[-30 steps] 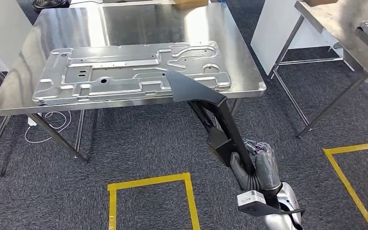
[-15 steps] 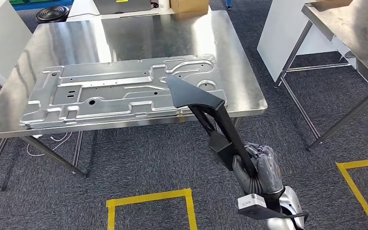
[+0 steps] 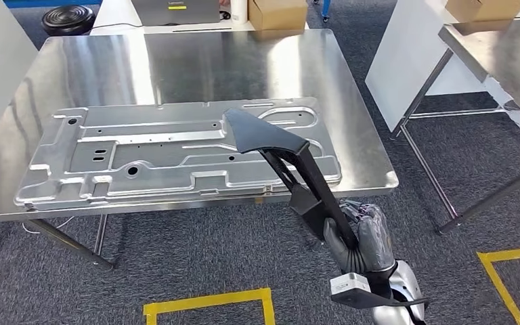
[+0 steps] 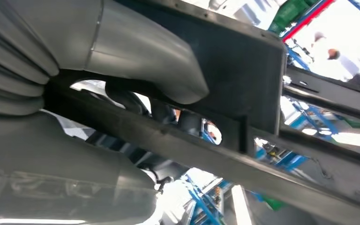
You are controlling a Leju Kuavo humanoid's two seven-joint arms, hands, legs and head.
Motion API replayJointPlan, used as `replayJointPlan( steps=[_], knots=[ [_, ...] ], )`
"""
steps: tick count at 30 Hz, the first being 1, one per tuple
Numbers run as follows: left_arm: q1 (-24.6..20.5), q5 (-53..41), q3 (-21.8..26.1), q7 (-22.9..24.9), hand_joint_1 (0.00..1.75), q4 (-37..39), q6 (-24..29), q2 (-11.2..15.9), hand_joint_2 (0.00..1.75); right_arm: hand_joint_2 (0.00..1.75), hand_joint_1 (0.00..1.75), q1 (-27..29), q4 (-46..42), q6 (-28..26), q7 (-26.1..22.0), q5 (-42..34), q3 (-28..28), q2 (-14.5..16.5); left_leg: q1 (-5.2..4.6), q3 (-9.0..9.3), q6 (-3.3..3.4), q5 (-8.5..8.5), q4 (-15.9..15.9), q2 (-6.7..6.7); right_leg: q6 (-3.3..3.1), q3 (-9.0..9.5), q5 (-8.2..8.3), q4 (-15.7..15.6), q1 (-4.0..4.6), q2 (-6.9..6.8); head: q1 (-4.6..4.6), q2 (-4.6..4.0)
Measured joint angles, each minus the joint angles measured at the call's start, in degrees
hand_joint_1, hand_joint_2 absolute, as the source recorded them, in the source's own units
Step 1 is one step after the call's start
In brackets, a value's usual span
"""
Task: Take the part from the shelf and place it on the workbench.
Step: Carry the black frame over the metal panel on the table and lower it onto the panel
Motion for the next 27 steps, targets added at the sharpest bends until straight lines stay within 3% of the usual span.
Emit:
replayJointPlan(
  steps=[2,3,4,5,7,8,9,11,13,17,18,19,21,22,23,25,27],
  knots=[
    [0.1,0.0,0.0,0.0,0.0,0.0,0.0,0.0,1.75,1.75,1.75,0.0,0.0,0.0,0.0,0.0,0.0,0.0,0.11,1.47,0.03,-1.1,-0.3,-0.34,0.16,-4.33,-3.29,3.9,-0.03,0.0,0.73,0.0],
    [0.1,0.0,0.0,0.0,0.0,0.0,0.0,0.0,1.75,1.75,1.75,0.1,0.0,0.0,0.0,0.0,0.0,0.0,0.17,2.38,-0.01,-1.76,-0.3,-0.52,0.23,-5.51,-3.94,3.7,-0.05,0.0,1.07,0.0],
    [0.1,0.0,0.0,0.0,0.0,0.0,0.1,0.0,1.75,1.75,1.75,0.1,0.0,0.0,0.0,-0.1,0.0,0.0,0.23,3.43,-0.12,-2.5,-0.4,-0.7,0.26,-6.0,-3.1,1.9,-0.07,0.0,1.4,0.0],
    [0.1,0.0,0.0,0.0,0.0,0.0,0.1,0.0,1.75,1.75,1.75,0.1,0.0,-0.1,0.0,-0.2,0.0,0.0,0.3,4.56,-0.28,-3.3,-0.4,-0.84,0.31,-5.97,-0.59,-1.1,-0.1,0.0,1.72,0.0],
    [0.3,0.0,0.0,-0.3,0.0,0.1,-0.1,0.0,1.75,1.75,1.75,0.2,0.0,-0.1,-0.1,-0.6,0.0,0.0,0.36,6.52,-0.81,-4.68,-0.3,-1.06,0.19,-5.61,6.29,-7.0,-0.09,-0.1,2.19,0.0],
    [0.4,0.0,0.0,-0.6,0.0,0.1,-0.1,0.0,1.75,1.75,1.75,0.3,0.0,-0.2,-0.2,-0.7,0.1,0.0,0.34,7.13,-1.21,-5.27,-0.3,-1.14,-0.04,-5.25,8.63,-8.5,0.06,-0.15,2.28,0.0],
    [0.4,0.0,0.0,-1.0,0.0,0.1,-0.2,0.1,1.75,1.75,1.75,0.5,0.0,-0.3,-0.2,-0.8,0.1,0.0,0.3,7.57,-1.6,-5.63,-0.3,-1.18,-0.42,-5.05,9.64,-9.1,0.18,-0.2,2.26,0.0],
    [0.5,0.1,0.0,-1.7,0.0,0.1,-0.2,0.2,1.75,1.75,1.75,0.6,-0.2,-0.5,-0.3,-0.7,0.2,0.0,0.22,8.04,-2.26,-5.96,-0.2,-1.13,-1.18,-4.19,9.43,-9.2,0.18,-0.17,1.99,0.0],
    [0.6,0.1,0.0,-2.3,0.0,0.1,-0.1,0.3,1.75,1.75,1.75,0.7,-0.6,-0.8,-0.3,-0.6,0.2,0.1,0.18,7.33,-2.58,-6.42,1.9,-0.8,-1.84,-3.41,9.09,-9.7,-0.14,-0.14,1.5,0.0],
    [0.6,0.3,0.1,-2.9,0.0,0.1,0.5,0.4,1.75,1.75,1.75,1.0,-0.9,-1.6,-0.4,-0.4,0.2,0.2,0.21,-0.2,-2.86,-11.1,14.0,-0.23,-2.81,-2.44,8.21,-9.9,-0.17,-0.19,0.18,0.0],
    [0.6,0.4,0.1,-2.9,0.0,0.1,0.6,0.4,1.75,1.75,1.75,1.1,-0.9,-1.7,-0.4,-0.3,0.3,0.2,0.23,-1.31,-2.9,-10.94,14.9,-0.16,-2.83,-2.17,7.97,-9.9,-0.17,-0.17,0.04,0.0],
    [0.6,0.4,0.1,-3.0,0.0,0.1,0.6,0.4,1.75,1.75,1.75,1.3,-0.9,-1.8,-0.4,-0.3,0.3,0.2,0.28,-1.43,-2.92,-9.5,13.6,-0.09,-2.74,-1.77,7.7,-9.9,-0.2,-0.14,-0.12,0.0],
    [0.7,0.5,0.2,-3.0,0.0,0.1,0.7,0.5,1.75,1.75,1.75,1.4,-1.0,-1.9,-0.4,-0.2,0.3,0.2,0.44,0.46,-2.96,-4.67,6.9,0.01,-2.34,-0.84,7.09,-9.9,-0.32,-0.09,-0.5,0.0],
    [0.7,0.5,0.3,-3.1,0.0,0.1,0.7,0.5,1.75,1.75,1.75,1.4,-1.0,-1.9,-0.4,-0.2,0.3,0.2,0.46,1.41,-2.88,-3.34,3.7,0.07,-2.05,-0.5,6.82,-9.8,-0.29,-0.06,-0.73,0.0],
    [0.7,0.5,0.3,-3.1,0.0,0.1,0.7,0.5,1.75,1.75,1.75,1.4,-1.0,-2.0,-0.4,-0.2,0.3,0.2,0.44,2.01,-2.71,-2.6,1.6,0.13,-1.76,-0.34,6.59,-9.8,-0.22,-0.06,-0.86,0.0],
    [0.7,0.5,0.3,-2.9,0.0,0.1,0.7,0.5,1.75,1.75,1.75,1.4,-1.1,-2.2,-0.5,-0.1,0.3,0.2,0.33,2.13,-2.2,-2.62,0.6,0.21,-1.42,-0.22,6.26,-9.9,-0.02,-0.12,-0.85,0.0],
    [0.7,0.5,0.4,-2.5,0.0,0.1,0.6,0.5,1.75,1.75,1.75,1.4,-1.2,-2.2,-0.5,0.0,0.3,0.2,0.35,2.17,-1.97,-1.84,0.4,0.19,-2.1,-0.03,6.21,-10.2,0.07,-0.2,-0.53,0.0]
  ],
)
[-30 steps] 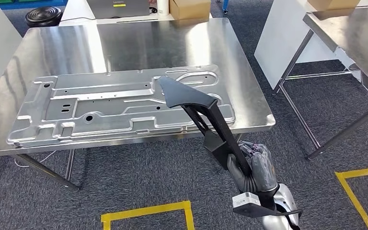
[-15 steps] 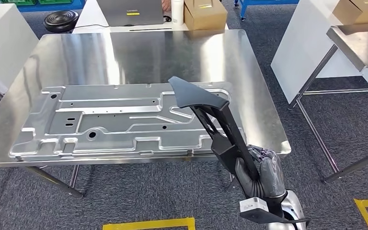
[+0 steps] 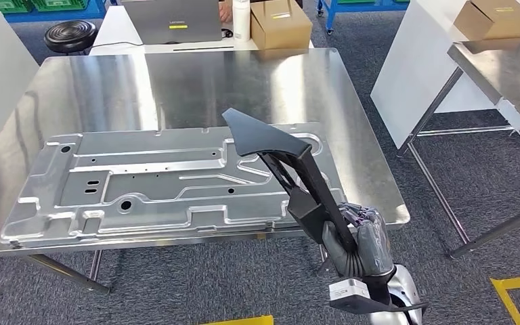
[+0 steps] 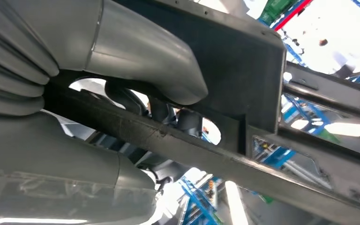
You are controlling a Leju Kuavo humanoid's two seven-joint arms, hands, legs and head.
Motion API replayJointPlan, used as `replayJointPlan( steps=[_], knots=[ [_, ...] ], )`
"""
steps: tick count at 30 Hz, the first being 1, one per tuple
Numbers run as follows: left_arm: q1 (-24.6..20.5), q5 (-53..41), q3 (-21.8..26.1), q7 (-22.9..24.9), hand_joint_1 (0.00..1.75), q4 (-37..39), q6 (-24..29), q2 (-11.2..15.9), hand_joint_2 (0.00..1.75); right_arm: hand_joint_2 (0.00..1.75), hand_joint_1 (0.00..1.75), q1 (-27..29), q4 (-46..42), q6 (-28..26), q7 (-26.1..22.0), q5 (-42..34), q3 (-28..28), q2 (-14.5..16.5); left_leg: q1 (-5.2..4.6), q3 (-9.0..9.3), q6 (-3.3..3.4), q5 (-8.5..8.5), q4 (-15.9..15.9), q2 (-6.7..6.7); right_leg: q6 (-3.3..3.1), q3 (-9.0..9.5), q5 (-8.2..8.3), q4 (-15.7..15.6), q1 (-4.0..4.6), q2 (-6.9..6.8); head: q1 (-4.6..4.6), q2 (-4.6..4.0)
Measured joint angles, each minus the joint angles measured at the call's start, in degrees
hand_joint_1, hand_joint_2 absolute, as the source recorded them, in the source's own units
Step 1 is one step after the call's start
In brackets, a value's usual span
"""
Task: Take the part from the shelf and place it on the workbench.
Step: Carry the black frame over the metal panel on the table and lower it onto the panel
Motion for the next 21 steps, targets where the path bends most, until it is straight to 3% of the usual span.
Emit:
replayJointPlan(
  steps=[2,3,10,15,21],
  knots=[
    [-0.1,0.0,0.0,0.3,0.0,0.0,0.0,0.0,1.75,1.75,1.75,0.0,0.0,0.0,0.0,0.0,0.0,0.0,0.0,0.03,0.09,0.05,-0.1,-0.04,-0.64,0.22,0.17,-0.4,0.05,-0.01,0.42,0.0],
    [-0.1,0.0,0.0,0.4,0.0,0.0,-0.1,0.0,1.75,1.75,1.75,0.0,0.0,0.0,0.0,0.0,0.0,0.0,-0.02,0.04,0.15,0.03,-0.1,-0.03,-0.56,0.35,0.23,-0.6,0.05,-0.01,0.71,0.0],
    [-0.3,-0.1,0.0,1.0,0.0,0.0,0.0,0.0,1.75,1.75,1.75,0.0,0.0,0.0,0.0,0.1,0.0,0.1,-0.16,0.03,0.62,-0.23,-0.1,-0.02,0.83,0.68,0.4,-1.3,0.0,-0.01,2.25,0.0],
    [-0.3,-0.1,0.0,1.0,0.0,0.0,0.0,-0.1,1.75,1.75,1.75,0.0,0.0,0.0,0.0,0.2,0.0,0.1,-0.18,0.1,0.65,-0.25,-0.2,-0.02,1.48,0.65,0.33,-1.3,-0.02,-0.01,2.26,0.0],
    [-0.3,-0.2,0.0,0.5,0.0,0.0,0.0,-0.1,1.75,1.75,1.75,-0.1,0.0,0.2,0.6,1.0,0.0,0.1,-0.12,0.31,0.59,-0.17,-0.5,0.0,1.49,0.65,0.34,-1.3,0.03,0.0,1.97,0.0]
  ],
)
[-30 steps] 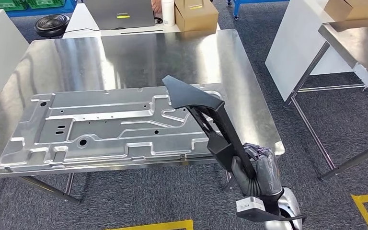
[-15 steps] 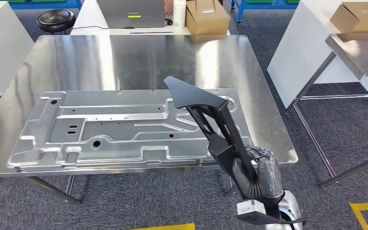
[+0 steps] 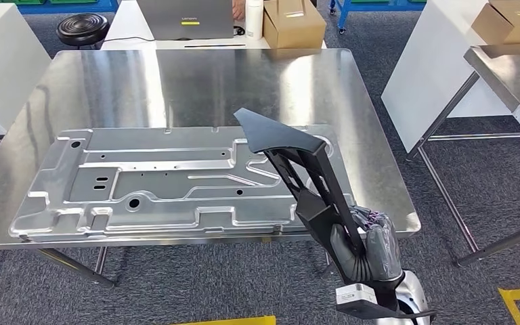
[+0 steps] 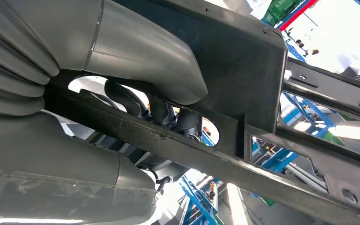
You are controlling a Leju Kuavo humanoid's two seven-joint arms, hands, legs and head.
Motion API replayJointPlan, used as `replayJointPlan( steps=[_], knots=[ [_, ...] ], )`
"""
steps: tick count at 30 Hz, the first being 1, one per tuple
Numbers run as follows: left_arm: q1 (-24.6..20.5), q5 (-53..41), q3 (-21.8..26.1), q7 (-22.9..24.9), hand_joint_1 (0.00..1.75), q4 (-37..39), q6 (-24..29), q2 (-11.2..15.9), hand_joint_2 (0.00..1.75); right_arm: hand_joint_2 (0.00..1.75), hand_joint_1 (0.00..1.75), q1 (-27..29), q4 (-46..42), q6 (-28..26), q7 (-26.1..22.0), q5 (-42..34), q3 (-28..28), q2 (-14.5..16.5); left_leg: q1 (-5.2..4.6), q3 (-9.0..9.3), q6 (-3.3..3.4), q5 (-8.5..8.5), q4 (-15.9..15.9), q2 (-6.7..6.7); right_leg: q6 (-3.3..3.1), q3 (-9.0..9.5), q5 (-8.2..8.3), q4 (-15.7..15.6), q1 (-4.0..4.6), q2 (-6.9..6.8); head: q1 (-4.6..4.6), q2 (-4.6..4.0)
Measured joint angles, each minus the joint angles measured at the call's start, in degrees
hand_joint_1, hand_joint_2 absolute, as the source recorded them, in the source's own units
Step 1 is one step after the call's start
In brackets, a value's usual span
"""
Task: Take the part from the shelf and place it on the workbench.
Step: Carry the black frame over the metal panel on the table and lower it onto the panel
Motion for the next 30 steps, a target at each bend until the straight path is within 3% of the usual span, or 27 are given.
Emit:
replayJointPlan(
  steps=[3,10,15,18,24,30],
  knots=[
    [0.0,-0.4,0.0,-1.1,0.0,0.0,-0.1,0.0,1.75,1.75,1.75,-0.9,0.2,0.9,2.0,3.0,0.0,-1.0,0.01,0.03,-0.06,0.05,-0.1,0.0,0.0,-0.02,0.0,0.0,0.01,0.0,-0.13,0.0],
    [-0.2,-1.0,0.0,-1.5,0.0,0.0,-0.7,0.0,1.75,1.75,1.75,-7.1,2.3,4.7,5.8,6.7,-1.5,-6.5,-0.03,0.03,-0.08,0.1,-0.1,0.08,0.01,-0.04,0.03,0.0,-0.02,0.05,-0.06,0.0],
    [-0.7,-1.3,0.0,-1.4,0.0,0.0,-2.2,0.0,1.75,1.75,1.75,-23.7,4.6,14.7,11.4,5.7,-1.5,-14.3,-0.17,0.02,0.07,0.28,-0.1,0.15,0.16,-0.1,0.17,0.1,-0.15,0.13,-0.13,0.0],
    [-0.7,-1.6,0.0,-1.4,0.0,-0.1,-2.7,-0.1,1.75,1.75,1.75,-32.6,6.0,19.5,14.5,4.4,-0.5,-16.9,-0.19,0.01,0.07,0.3,-0.1,0.06,0.18,-0.07,0.18,0.1,-0.16,0.07,0.1,0.0],
    [-0.8,-1.9,-0.1,-1.4,0.0,-0.1,-3.3,-0.1,1.75,1.75,1.75,-47.8,10.3,24.7,18.0,3.1,4.2,-20.1,-0.17,0.01,0.07,0.31,-0.1,0.0,0.17,-0.1,0.17,0.1,-0.14,0.03,-0.03,0.0],
    [-0.8,-2.1,-0.1,-1.6,0.0,-0.1,-3.8,-0.1,1.75,1.75,1.75,-54.3,14.8,26.0,18.8,2.9,9.6,-20.6,-0.16,-0.01,0.07,0.31,-0.2,-0.06,0.17,-0.11,0.16,0.1,-0.14,-0.01,-0.1,0.0]
  ],
)
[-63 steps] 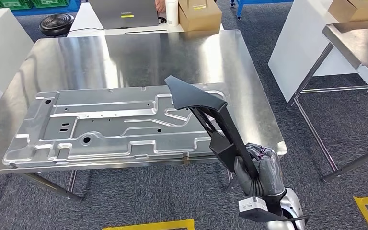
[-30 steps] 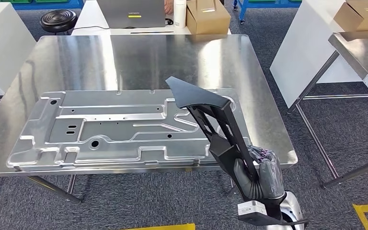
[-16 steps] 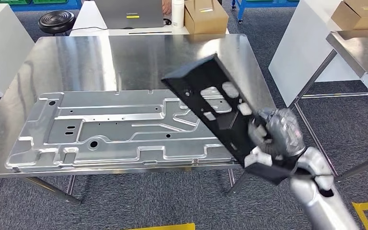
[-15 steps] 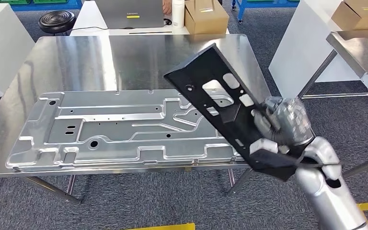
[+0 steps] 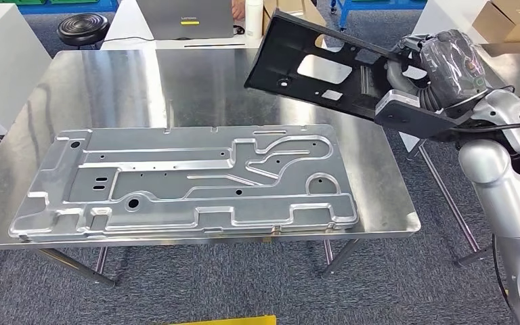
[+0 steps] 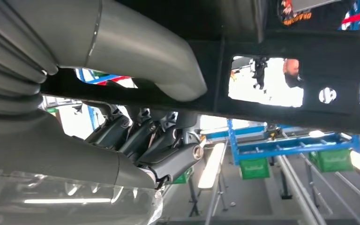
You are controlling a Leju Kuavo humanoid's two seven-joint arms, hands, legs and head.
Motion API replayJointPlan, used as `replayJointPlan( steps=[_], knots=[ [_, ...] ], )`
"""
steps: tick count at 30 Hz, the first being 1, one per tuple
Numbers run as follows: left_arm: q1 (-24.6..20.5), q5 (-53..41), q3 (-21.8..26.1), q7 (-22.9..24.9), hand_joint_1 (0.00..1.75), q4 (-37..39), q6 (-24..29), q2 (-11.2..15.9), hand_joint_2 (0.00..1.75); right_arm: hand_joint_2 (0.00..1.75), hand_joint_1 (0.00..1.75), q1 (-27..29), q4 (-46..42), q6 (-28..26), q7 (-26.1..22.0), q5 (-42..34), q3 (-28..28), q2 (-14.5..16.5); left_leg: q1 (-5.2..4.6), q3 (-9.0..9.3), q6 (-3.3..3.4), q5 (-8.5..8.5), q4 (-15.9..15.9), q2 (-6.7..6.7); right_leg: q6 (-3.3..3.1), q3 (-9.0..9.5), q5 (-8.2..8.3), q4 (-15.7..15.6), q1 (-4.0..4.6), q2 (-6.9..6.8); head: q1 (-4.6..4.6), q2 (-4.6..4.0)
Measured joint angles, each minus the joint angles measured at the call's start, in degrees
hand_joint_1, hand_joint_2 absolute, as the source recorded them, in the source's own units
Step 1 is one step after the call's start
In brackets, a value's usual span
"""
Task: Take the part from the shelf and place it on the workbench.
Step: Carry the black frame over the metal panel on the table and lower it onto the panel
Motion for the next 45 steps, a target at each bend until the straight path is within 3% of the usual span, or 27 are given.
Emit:
replayJointPlan(
  steps=[3,9,17,22,32,45],
  knots=[
    [-0.1,0.0,0.0,-0.8,0.0,0.0,-0.3,0.0,1.75,1.75,1.75,-2.6,3.8,-0.5,0.4,2.0,3.2,0.9,0.01,0.0,-0.01,0.01,0.0,0.01,0.0,0.01,0.0,0.0,0.01,0.01,0.01,0.0],
    [-0.3,-0.7,-0.5,-3.4,0.0,-0.1,-0.5,0.0,1.75,1.75,1.75,-6.2,13.1,-3.5,0.5,7.1,9.8,5.6,0.03,0.01,-0.07,0.1,0.0,-0.14,0.0,0.04,0.01,0.0,0.02,-0.11,-0.02,0.0],
    [-2.2,-2.6,-4.1,-10.8,0.0,-0.4,0.0,0.0,1.75,1.75,1.75,-11.2,39.0,-11.5,-0.9,16.4,19.0,21.6,0.08,0.1,-0.21,0.28,-0.1,-0.25,-0.01,0.02,0.01,0.1,0.06,-0.22,-0.11,0.0],
    [-2.9,-2.5,-5.3,-11.0,0.0,-0.6,-0.6,0.0,1.75,1.75,1.75,-13.1,51.7,-10.5,0.4,15.4,20.8,27.7,0.05,0.05,-0.2,0.3,-0.1,-0.31,-0.02,0.03,0.01,0.1,0.03,-0.27,-0.13,0.0],
    [-3.1,-2.6,-6.3,-9.3,0.0,-0.6,-2.2,0.2,1.75,1.75,1.75,-14.8,64.6,-9.1,2.3,14.9,20.9,35.9,0.0,0.13,-0.2,0.29,-0.2,-0.12,-0.02,0.01,0.0,0.1,0.0,-0.18,-0.09,0.0],
    [-3.4,-2.3,-7.5,-9.7,0.0,-0.6,-2.9,0.0,1.75,1.75,1.75,-15.4,67.7,-9.7,1.3,15.5,20.9,40.5,0.01,0.29,-0.21,0.29,-0.2,0.0,-0.03,0.1,0.02,0.1,0.01,-0.02,-0.12,0.0]
  ],
)
